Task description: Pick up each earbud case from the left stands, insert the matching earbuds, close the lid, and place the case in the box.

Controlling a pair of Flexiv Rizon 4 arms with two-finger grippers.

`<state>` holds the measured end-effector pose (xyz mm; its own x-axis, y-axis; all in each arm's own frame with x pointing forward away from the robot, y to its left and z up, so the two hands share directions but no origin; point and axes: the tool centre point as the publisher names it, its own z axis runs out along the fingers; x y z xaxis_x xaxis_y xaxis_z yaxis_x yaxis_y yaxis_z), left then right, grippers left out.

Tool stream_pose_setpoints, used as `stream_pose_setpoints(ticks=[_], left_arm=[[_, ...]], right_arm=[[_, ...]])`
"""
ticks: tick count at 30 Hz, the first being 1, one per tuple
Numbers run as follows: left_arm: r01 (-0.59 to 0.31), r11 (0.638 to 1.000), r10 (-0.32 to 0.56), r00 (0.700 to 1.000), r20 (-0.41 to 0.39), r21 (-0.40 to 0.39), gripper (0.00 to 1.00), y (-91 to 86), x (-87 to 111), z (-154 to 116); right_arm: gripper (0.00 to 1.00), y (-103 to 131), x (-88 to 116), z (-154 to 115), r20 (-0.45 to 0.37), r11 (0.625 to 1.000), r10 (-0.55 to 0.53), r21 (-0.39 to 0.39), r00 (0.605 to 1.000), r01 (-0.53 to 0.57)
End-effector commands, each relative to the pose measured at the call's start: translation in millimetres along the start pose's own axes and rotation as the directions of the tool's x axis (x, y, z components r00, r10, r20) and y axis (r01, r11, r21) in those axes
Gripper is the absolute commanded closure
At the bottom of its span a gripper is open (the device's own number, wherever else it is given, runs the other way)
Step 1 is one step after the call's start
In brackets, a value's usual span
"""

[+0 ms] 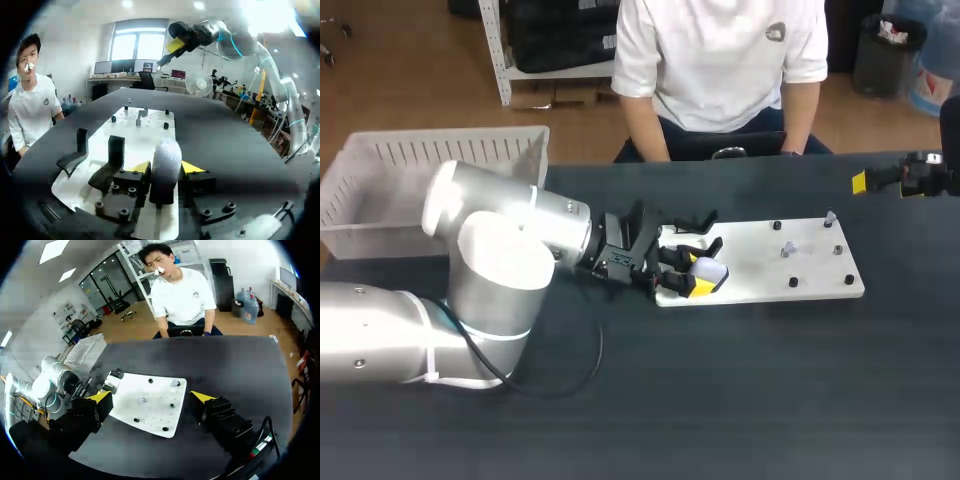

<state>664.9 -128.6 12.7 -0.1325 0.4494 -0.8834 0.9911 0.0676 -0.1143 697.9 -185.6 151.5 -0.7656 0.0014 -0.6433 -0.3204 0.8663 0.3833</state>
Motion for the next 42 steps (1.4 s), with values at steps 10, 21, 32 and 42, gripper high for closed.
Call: stream_pose_setpoints(ticks=[10,21,32,42], left_arm=[[-0.001,1.000,0.001,1.000,-0.005,0.007,1.00,1.2,-0.8,-1.1],[-0.020,1.000,0.021,0.999,0.047,-0.021,1.00,4.4,-23.4,-27.8],[-0.087,0.993,0.092,0.994,0.067,-0.080,1.00,26.3,-63.5,-27.6],[-0.141,0.987,0.149,0.984,0.101,-0.082,1.00,36.9,-96.6,-16.6]], right_arm=[[0.00,-1.0,-0.4,1.3,-0.001,1.000,-0.001,-0.003,1.000,0.001],[0.00,-1.0,-0.4,1.3,-0.001,1.000,-0.001,-0.003,1.000,0.001],[0.00,42.3,1.6,15.9,-0.054,0.996,-0.082,-0.038,0.995,0.080],[0.00,84.6,28.3,24.8,-0.112,0.993,-0.104,-0.073,0.988,0.096]])
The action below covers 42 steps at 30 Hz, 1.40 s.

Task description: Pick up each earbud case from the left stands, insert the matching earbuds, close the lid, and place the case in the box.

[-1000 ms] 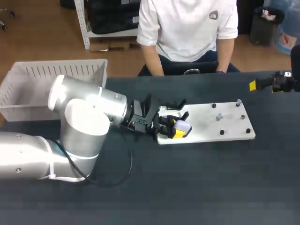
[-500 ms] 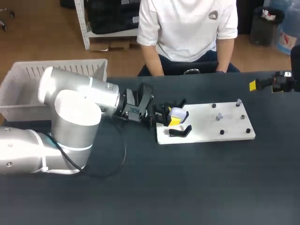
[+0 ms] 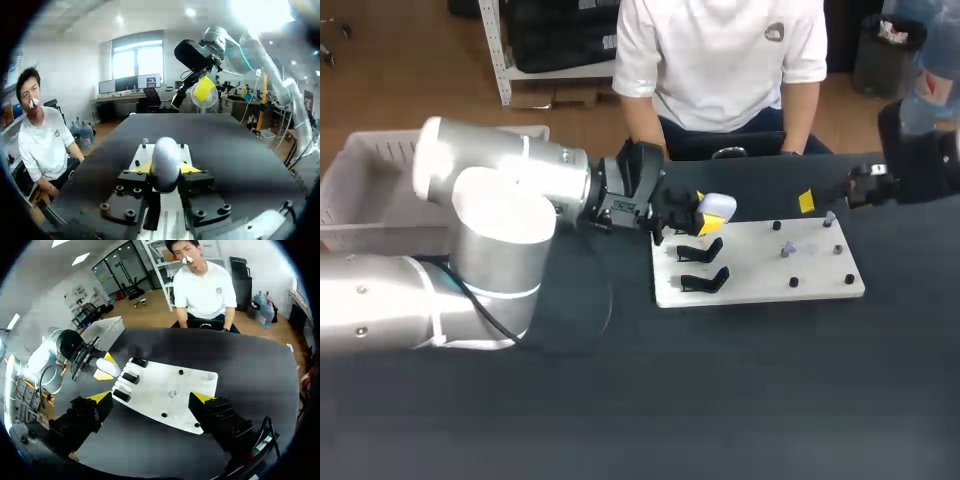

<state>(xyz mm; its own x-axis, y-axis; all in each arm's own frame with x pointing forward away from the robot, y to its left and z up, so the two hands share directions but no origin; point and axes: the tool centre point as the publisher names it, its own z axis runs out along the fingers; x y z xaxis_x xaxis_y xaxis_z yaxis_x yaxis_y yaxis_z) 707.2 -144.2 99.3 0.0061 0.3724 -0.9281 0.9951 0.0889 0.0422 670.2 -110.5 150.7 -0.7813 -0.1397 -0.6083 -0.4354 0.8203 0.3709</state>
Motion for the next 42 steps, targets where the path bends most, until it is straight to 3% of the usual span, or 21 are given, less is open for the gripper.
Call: stream_pose_setpoints(ticks=[1,15,32,38,42], left_arm=[[-0.019,1.000,0.019,1.000,0.019,0.016,1.00,5.0,-8.8,11.5],[-0.091,0.991,0.085,0.994,0.065,0.094,1.00,-16.7,-32.5,27.4],[-0.102,0.988,0.092,0.992,0.082,0.117,1.00,-28.4,-33.4,23.5],[-0.094,0.986,0.079,0.991,0.109,0.137,1.00,-35.8,-32.2,22.3],[-0.047,0.993,0.026,0.982,0.186,0.110,1.00,-33.3,-34.0,17.0]], right_arm=[[0.00,15.4,6.5,6.9,-0.016,1.000,0.000,0.004,1.000,0.000],[0.00,25.5,3.1,39.1,-0.069,0.997,-0.023,-0.073,0.997,0.018],[0.00,23.3,-7.6,37.4,-0.061,0.996,-0.048,-0.071,0.997,0.044],[0.00,18.6,-12.3,28.3,-0.050,0.998,-0.063,-0.023,0.997,0.062],[0.00,12.4,-13.3,12.8,-0.064,0.989,-0.100,0.104,0.993,0.106]])
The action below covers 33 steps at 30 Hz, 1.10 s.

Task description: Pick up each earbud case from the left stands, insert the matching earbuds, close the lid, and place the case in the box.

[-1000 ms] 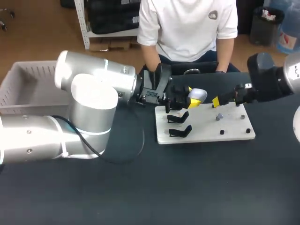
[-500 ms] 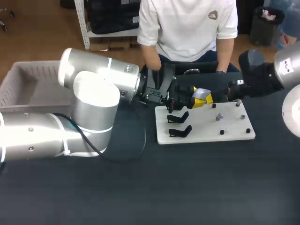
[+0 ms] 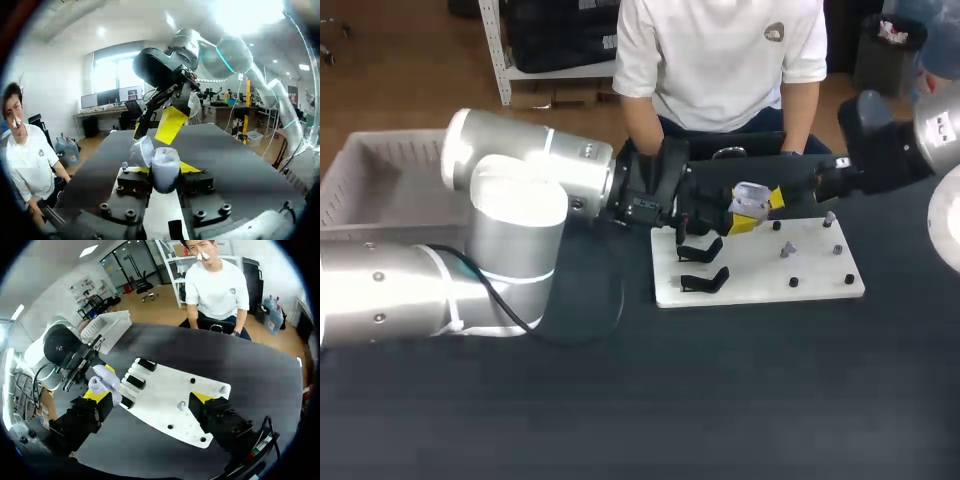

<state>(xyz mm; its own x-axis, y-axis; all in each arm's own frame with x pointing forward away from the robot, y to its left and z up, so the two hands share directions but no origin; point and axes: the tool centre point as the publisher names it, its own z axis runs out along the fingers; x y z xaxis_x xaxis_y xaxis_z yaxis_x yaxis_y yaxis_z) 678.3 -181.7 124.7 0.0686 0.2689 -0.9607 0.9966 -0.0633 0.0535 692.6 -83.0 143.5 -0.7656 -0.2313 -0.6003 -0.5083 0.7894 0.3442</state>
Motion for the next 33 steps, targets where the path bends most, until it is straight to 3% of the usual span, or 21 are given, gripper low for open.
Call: stream_pose_setpoints(ticks=[1,5,12,22,33], left_arm=[[0.028,0.999,-0.025,0.995,0.098,-0.031,1.00,-1.7,1.8,-6.5],[0.059,0.997,-0.050,0.984,0.173,-0.043,1.00,6.0,-4.1,-9.4],[0.043,0.998,-0.032,0.979,0.200,-0.053,1.00,12.4,-16.9,-7.6],[0.028,0.995,-0.008,0.979,0.202,-0.097,1.00,24.8,-25.2,-7.9],[0.045,0.993,-0.020,0.977,0.211,-0.113,1.00,33.9,-25.0,-9.1]], right_arm=[[0.00,0.4,4.9,-21.3,-0.027,0.987,-0.014,0.160,1.000,0.018],[0.00,-13.5,9.6,-33.9,-0.065,0.973,-0.010,0.230,0.998,0.025],[0.00,-29.9,16.1,-46.3,-0.128,0.934,-0.015,0.353,0.992,0.060],[0.00,-52.8,26.3,-43.8,-0.235,0.884,0.031,0.460,0.972,0.083],[0.00,-52.8,26.3,-43.8,-0.235,0.884,0.031,0.460,0.972,0.083]])
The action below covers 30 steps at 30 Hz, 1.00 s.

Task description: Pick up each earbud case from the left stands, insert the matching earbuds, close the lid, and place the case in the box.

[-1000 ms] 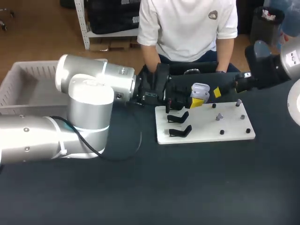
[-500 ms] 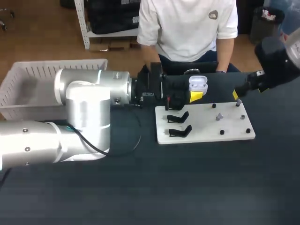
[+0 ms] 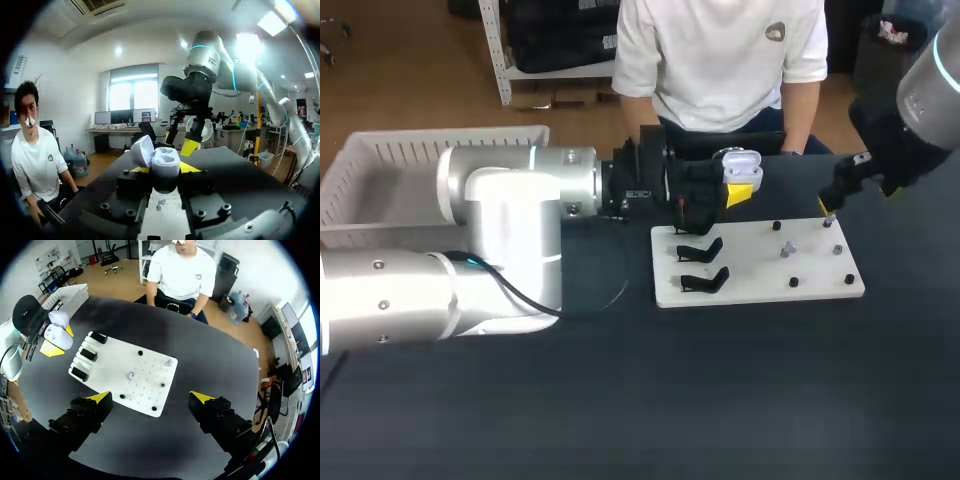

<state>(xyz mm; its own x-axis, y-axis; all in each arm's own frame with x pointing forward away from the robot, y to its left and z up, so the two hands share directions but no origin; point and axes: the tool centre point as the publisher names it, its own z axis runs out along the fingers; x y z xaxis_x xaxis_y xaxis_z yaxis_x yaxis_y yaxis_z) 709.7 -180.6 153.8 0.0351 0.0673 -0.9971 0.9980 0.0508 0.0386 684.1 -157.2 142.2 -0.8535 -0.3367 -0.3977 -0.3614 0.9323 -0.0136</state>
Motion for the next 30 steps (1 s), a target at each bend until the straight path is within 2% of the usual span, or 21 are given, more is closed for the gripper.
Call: stream_pose_setpoints(ticks=[1,3,5,13,18,20,25,30], left_arm=[[0.007,1.000,-0.007,1.000,0.003,-0.008,1.00,2.0,0.8,1.7],[0.019,1.000,-0.018,1.000,0.007,-0.006,1.00,3.8,1.2,1.9],[0.024,1.000,-0.024,1.000,0.010,-0.003,1.00,4.2,1.0,2.2],[0.031,1.000,-0.031,1.000,0.003,0.000,1.00,4.5,0.8,3.0],[0.031,1.000,-0.031,1.000,0.003,0.000,1.00,4.5,0.8,3.0],[0.031,1.000,-0.031,1.000,0.003,0.000,1.00,4.5,0.8,3.0],[0.031,1.000,-0.031,1.000,0.003,0.000,1.00,4.5,0.8,3.0],[0.031,1.000,-0.031,1.000,0.003,0.000,1.00,4.5,0.8,3.0]], right_arm=[[0.00,2.2,1.8,0.3,0.006,0.998,0.003,0.070,1.000,-0.003],[0.00,2.2,1.8,0.3,0.006,0.998,0.003,0.070,1.000,-0.003],[0.00,2.8,2.0,6.0,-0.010,0.999,0.017,0.036,1.000,-0.017],[0.00,-5.0,1.0,16.5,-0.059,0.999,0.042,0.022,0.997,-0.041],[0.00,-11.3,-0.8,33.9,-0.079,1.000,0.026,0.005,0.997,-0.026],[0.00,-13.0,-1.2,45.3,-0.082,1.000,0.006,-0.025,0.997,-0.008],[0.00,-15.5,-5.4,67.2,-0.152,0.999,-0.040,0.023,0.988,0.044],[0.00,-20.9,-10.5,82.0,-0.180,0.998,-0.006,0.062,0.984,0.017]])
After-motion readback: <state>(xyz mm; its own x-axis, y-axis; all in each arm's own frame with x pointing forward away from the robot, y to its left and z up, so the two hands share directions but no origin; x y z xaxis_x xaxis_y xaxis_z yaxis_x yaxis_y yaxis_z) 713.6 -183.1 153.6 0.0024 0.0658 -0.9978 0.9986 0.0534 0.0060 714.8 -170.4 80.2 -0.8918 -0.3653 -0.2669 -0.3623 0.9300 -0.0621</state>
